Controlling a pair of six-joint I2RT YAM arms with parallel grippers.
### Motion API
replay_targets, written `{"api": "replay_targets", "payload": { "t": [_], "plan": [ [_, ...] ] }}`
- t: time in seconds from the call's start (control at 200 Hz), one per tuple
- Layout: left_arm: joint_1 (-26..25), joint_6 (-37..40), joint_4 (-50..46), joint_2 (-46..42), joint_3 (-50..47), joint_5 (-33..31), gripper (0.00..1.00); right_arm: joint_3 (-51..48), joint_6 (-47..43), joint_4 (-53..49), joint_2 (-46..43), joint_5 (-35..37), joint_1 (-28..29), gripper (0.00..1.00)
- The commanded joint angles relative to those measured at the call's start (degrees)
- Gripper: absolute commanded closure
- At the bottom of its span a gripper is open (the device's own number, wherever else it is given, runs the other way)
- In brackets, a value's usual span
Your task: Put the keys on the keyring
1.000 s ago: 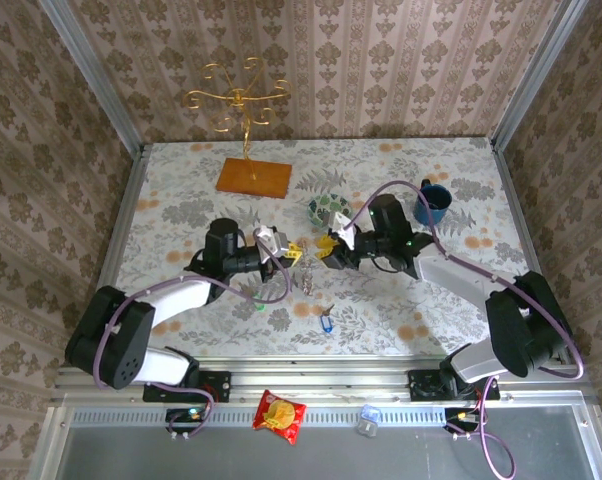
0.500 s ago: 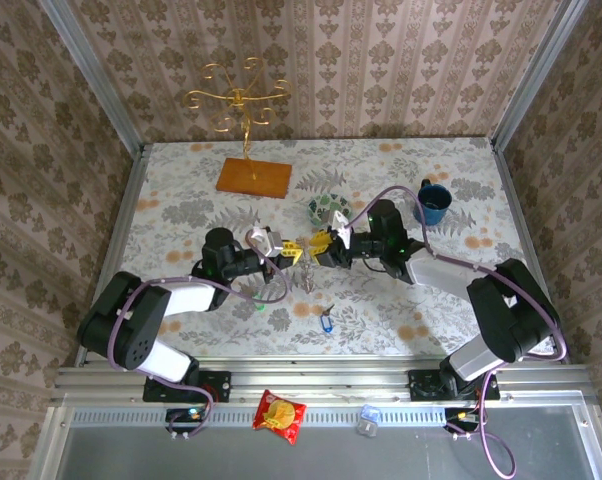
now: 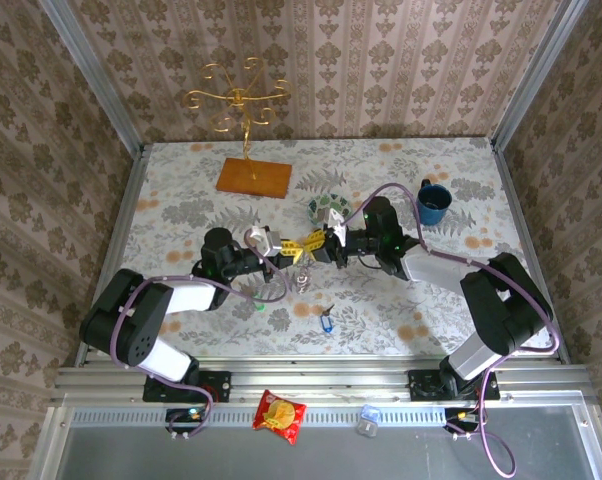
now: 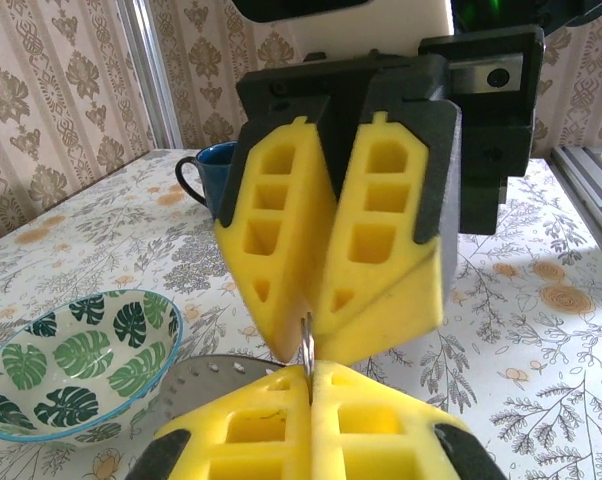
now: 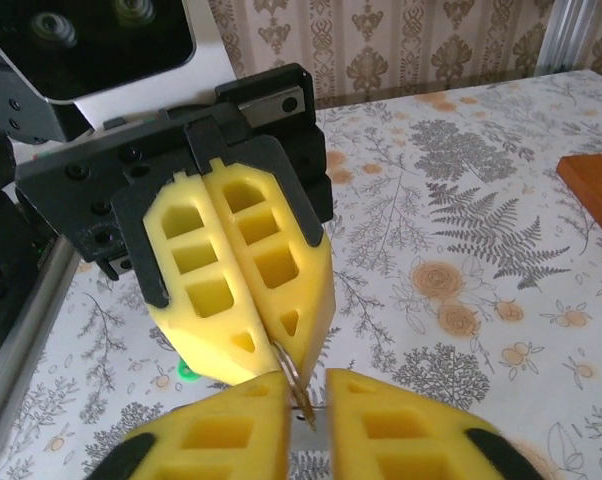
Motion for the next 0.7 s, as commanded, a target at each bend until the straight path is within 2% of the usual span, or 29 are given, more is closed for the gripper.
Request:
{"api": "replay_targets", "payload": {
  "t": [0.0,0.03,0.07,0.18,0.21,0.46,0.695],
  "plan": [
    [0.3,-1.1,3.6,0.5,-0.3,2.3,1.00,2.3,0.2,0.2,1.1,-2.6,0.4,0.94],
    [0.4,-1.2,3.6,0.4,-0.3,2.3,1.00,2.4,-0.1,-0.3,1.0,-2.8,0.4,1.00],
    [0.5,-1.3,3.6,0.2,-0.3,2.1,1.00,2.6,-0.6,-1.5,1.0,-2.9,0.4,1.00],
    [1.0,-0.8,2.1,-0.7,-0.5,0.4,0.74,4.2,-4.0,-8.2,-0.4,-1.8,0.5,1.00],
    [1.0,-0.1,0.5,-1.3,-0.4,0.0,0.70,5.0,-6.1,-11.4,-1.0,-1.2,0.7,1.00],
    [0.6,11.2,-23.0,-7.4,4.1,-1.2,0.72,14.0,-22.4,-38.4,-2.8,8.6,3.6,1.00],
    [-0.3,16.2,-32.1,-8.7,6.9,-1.2,0.77,17.5,-25.3,-44.0,-2.7,11.7,5.5,1.00]
  ]
}}
